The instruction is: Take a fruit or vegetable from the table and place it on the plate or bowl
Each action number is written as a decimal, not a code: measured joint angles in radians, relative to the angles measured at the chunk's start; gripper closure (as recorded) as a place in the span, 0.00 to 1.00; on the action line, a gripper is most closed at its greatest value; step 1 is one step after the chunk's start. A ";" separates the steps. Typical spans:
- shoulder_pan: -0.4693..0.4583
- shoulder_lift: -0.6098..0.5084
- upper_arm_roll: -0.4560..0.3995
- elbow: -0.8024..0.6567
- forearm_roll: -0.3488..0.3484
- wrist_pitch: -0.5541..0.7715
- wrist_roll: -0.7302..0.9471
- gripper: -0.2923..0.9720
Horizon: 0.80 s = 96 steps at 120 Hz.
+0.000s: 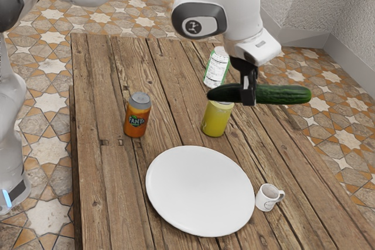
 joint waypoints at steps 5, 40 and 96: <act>0.001 0.016 -0.010 -0.001 -0.006 0.000 -0.021 0.60; -0.019 0.031 -0.038 -0.116 -0.074 0.013 -0.161 0.60; -0.068 0.033 -0.019 -0.189 -0.215 0.051 -0.360 0.32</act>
